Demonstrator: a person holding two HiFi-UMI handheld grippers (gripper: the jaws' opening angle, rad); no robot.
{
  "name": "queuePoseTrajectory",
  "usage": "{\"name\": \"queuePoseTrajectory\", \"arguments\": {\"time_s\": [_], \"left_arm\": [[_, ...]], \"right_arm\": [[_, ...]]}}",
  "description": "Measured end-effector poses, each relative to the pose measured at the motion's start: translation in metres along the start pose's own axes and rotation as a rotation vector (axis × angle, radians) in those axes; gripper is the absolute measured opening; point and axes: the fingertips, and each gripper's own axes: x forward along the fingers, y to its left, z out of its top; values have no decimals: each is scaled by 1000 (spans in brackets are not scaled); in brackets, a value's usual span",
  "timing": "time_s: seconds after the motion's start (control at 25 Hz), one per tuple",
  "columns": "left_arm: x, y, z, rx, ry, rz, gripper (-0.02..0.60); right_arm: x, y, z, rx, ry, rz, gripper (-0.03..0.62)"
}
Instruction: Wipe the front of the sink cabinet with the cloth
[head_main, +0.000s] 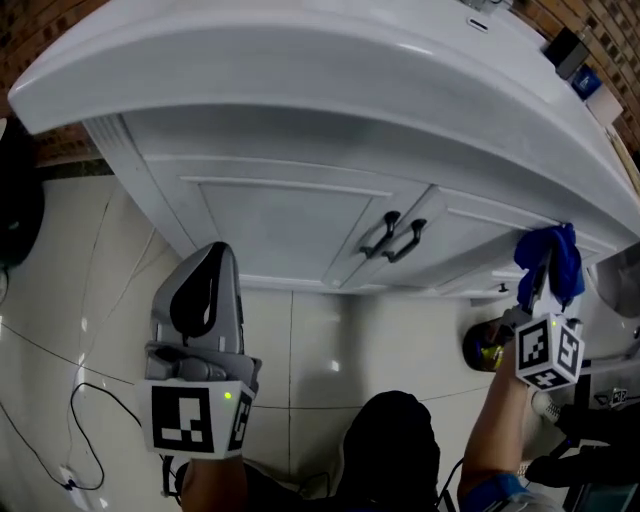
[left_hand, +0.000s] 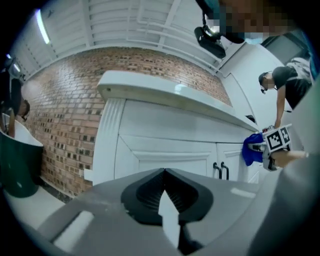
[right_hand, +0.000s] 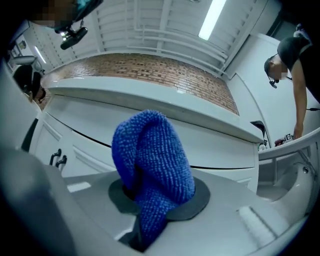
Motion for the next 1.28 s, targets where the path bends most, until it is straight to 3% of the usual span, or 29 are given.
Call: {"name": "queuePoseTrajectory", "arguments": {"time_s": [0.16,0.52,0.96,1.28], "left_arm": [[-7,1,2,68,28,14,2],[-38,37,-35,-10,63,60,2],[-77,95,-27,-21,27,159,2],[-105,113,-41,-16,56,202,2]], "right_arm": [[-5,36,18,2,-37,65,72],[-17,180,52,36,-141,290,71],[-40,377,84,98,-211,636,71],[-61,495,85,170,-181,877,67]]}}
